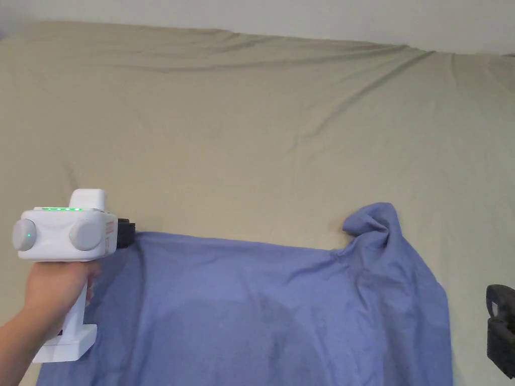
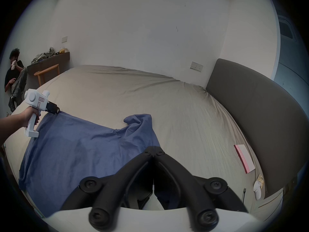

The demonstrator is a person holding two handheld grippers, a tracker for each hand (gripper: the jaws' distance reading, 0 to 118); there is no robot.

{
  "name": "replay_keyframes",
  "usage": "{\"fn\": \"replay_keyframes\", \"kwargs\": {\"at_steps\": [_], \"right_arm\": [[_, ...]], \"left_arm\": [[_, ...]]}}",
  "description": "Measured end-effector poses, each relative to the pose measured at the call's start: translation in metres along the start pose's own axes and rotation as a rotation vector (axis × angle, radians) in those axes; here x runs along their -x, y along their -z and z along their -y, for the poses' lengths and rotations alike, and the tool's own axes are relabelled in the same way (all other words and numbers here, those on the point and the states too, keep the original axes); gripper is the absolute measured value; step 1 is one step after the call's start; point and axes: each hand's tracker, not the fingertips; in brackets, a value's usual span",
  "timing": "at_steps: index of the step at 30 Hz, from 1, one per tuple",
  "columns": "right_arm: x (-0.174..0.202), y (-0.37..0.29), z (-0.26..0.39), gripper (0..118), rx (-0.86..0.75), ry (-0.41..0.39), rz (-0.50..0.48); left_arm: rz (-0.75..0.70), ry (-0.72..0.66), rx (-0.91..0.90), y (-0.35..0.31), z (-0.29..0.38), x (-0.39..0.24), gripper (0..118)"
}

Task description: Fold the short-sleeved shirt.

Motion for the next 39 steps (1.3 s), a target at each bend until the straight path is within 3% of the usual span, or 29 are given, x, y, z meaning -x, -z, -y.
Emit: {"fn": "replay_keyframes", "kwargs": {"at_steps": [2, 3, 4, 6, 10, 11, 12, 13, 14, 15, 16, 20, 24, 26, 28, 30, 32, 33, 35, 39], "right_arm": [[-0.001, 0.005, -0.001, 1, 0.007, 0.005, -0.007], [-0.002, 0.009, -0.003, 1, 0.010, 0.014, -0.012], [-0.004, 0.014, -0.006, 1, 0.013, 0.021, -0.018], [-0.008, 0.024, -0.013, 1, 0.017, 0.029, -0.029], [-0.027, 0.060, -0.030, 3, 0.099, 0.057, -0.101], [-0.032, 0.073, -0.034, 13, 0.123, 0.064, -0.115], [-0.038, 0.094, -0.036, 37, 0.169, 0.061, -0.140], [-0.041, 0.108, -0.036, 82, 0.210, 0.054, -0.153], [-0.044, 0.130, -0.034, 107, 0.262, 0.052, -0.183], [-0.046, 0.150, -0.031, 118, 0.310, 0.042, -0.174], [-0.048, 0.170, -0.026, 118, 0.323, 0.039, -0.155], [-0.047, 0.239, -0.002, 118, 0.491, 0.035, -0.138], [-0.031, 0.262, 0.019, 116, 0.561, -0.026, -0.120], [-0.034, 0.254, 0.016, 106, 0.533, 0.078, -0.123], [-0.036, 0.248, 0.015, 93, 0.525, 0.091, -0.181], [-0.034, 0.237, 0.012, 89, 0.499, 0.063, -0.197], [-0.027, 0.228, 0.004, 48, 0.468, 0.004, -0.175], [-0.023, 0.226, 0.002, 5, 0.452, -0.060, -0.126], [-0.019, 0.216, -0.002, 2, 0.444, -0.088, -0.133], [-0.033, 0.175, -0.023, 2, 0.331, -0.026, -0.145]], "left_arm": [[0.071, 0.087, -0.020, -0.008, 0.000, -0.009, 43], [0.119, 0.099, -0.012, -0.011, 0.001, -0.011, 22], [0.034, 0.151, -0.023, -0.014, 0.003, -0.019, 10], [-0.012, 0.244, -0.055, -0.021, 0.010, -0.027, 3], [0.033, 0.125, -0.106, -0.062, 0.009, -0.005, 3], [0.032, 0.111, -0.140, -0.076, 0.010, 0.001, 3], [0.024, 0.105, -0.182, -0.091, 0.012, 0.006, 3], [0.021, 0.120, -0.198, -0.107, 0.014, 0.010, 3], [0.014, 0.117, -0.213, -0.122, 0.017, 0.014, 3], [0.031, 0.104, -0.235, -0.133, 0.018, 0.021, 3], [0.042, 0.105, -0.247, -0.145, 0.022, 0.024, 3], [0.019, 0.153, -0.270, -0.168, 0.036, 0.024, 3], [0.021, 0.181, -0.258, -0.174, 0.049, 0.024, 3], [0.027, 0.173, -0.245, -0.176, 0.054, 0.025, 3], [0.032, 0.171, -0.240, -0.175, 0.058, 0.025, 3], [0.028, 0.179, -0.238, -0.176, 0.062, 0.024, 3], [0.026, 0.181, -0.236, -0.178, 0.063, 0.024, 3], [0.029, 0.176, -0.234, -0.180, 0.063, 0.025, 3], [0.029, 0.167, -0.236, -0.186, 0.063, 0.025, 3], [0.019, 0.156, -0.277, -0.209, 0.059, 0.028, 3]]}}
